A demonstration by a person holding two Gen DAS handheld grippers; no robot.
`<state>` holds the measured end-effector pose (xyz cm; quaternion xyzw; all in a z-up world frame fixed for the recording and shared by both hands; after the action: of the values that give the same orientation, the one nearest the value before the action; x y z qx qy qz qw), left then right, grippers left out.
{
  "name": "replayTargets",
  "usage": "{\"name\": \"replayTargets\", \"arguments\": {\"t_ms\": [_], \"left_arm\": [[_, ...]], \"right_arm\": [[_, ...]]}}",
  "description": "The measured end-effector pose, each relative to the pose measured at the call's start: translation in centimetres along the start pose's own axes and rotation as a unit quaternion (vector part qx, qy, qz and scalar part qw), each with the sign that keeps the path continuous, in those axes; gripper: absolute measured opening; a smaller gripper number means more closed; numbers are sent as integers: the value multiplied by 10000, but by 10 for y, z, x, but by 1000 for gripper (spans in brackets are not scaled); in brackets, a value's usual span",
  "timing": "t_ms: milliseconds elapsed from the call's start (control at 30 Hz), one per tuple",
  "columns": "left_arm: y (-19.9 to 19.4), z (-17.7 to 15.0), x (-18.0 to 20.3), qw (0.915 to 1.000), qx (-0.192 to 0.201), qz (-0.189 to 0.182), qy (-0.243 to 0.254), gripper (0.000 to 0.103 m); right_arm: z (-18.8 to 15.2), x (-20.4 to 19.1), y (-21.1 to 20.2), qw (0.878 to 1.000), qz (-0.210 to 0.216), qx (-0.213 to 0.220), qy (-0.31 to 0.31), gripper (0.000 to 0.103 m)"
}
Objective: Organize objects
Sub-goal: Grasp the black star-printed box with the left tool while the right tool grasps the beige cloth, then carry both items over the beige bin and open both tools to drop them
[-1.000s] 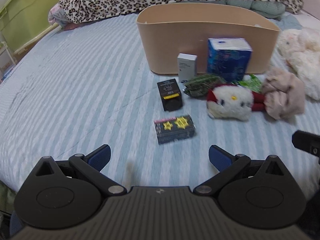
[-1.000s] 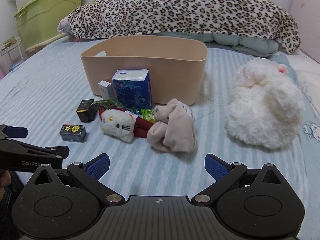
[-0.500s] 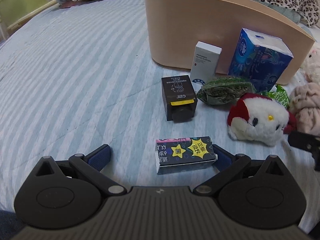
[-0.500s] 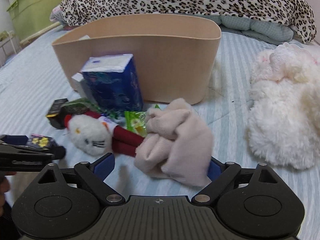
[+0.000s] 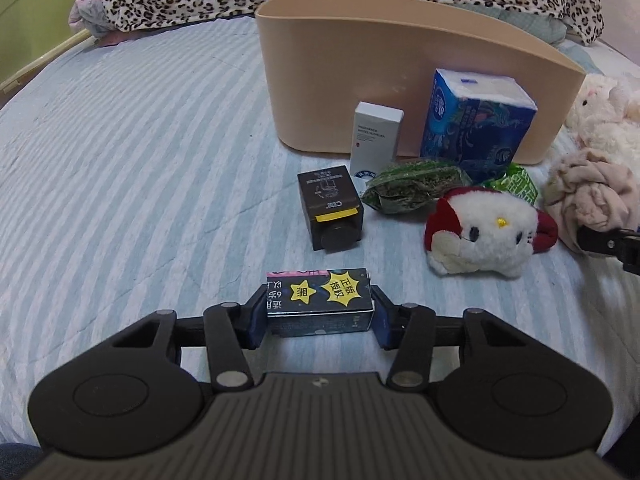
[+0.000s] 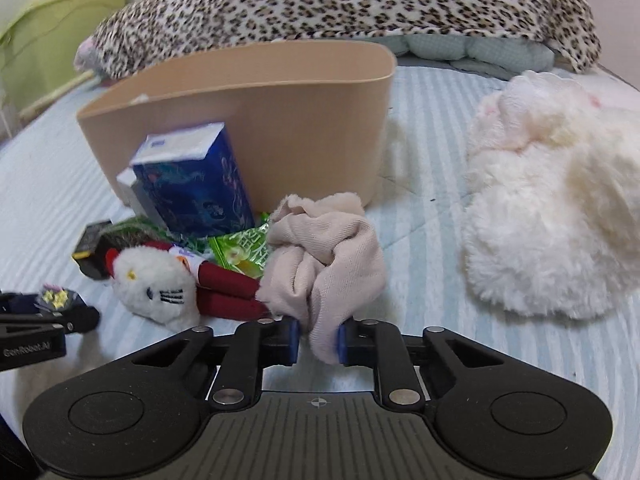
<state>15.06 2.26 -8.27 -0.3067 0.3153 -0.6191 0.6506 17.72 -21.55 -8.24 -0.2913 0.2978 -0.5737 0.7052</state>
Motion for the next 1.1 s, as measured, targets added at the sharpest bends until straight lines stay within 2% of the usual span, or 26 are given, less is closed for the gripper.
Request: {"name": "replayTargets", "arguments": {"t_ms": [100, 267, 467, 600, 733, 867, 1100], "left_arm": [[-19, 0, -3, 9998, 183, 61, 25, 52], [-52, 28, -11, 9976, 675, 158, 60, 52], [-67, 83, -24, 9921, 1190, 399, 89, 52], [-73, 121, -17, 9863, 1562, 483, 218, 52], [-54, 157, 1, 9820, 1703, 661, 485, 52], [-13, 181, 15, 9868, 1502, 421, 431, 52], [49, 181, 41, 9890, 1280, 387, 625, 52]], "right_arm": [[-1, 2, -15, 9999, 11, 135, 94, 15], [14, 2, -46, 9980, 102, 607, 134, 15], [56, 0, -74, 9916, 188, 1269, 163, 15], [86, -1, -72, 9874, 164, 1571, 117, 15], [113, 5, -49, 9871, 210, 1553, 336, 15], [130, 8, -23, 9880, 190, 1475, 405, 15], [145, -1, 20, 9934, 127, 1118, 225, 15]]}}
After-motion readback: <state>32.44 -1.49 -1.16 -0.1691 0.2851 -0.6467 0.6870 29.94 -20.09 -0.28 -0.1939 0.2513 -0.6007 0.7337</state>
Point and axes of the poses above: each gripper's, at about its wrist camera, not at the fingertips, and y roughly the way its jaws point, x to its right, z to its top, the point moved 1 cm from there along y, roughly the way its jaws point, and after that the axes turned 1 degree about -x, right-handed, at the moved point
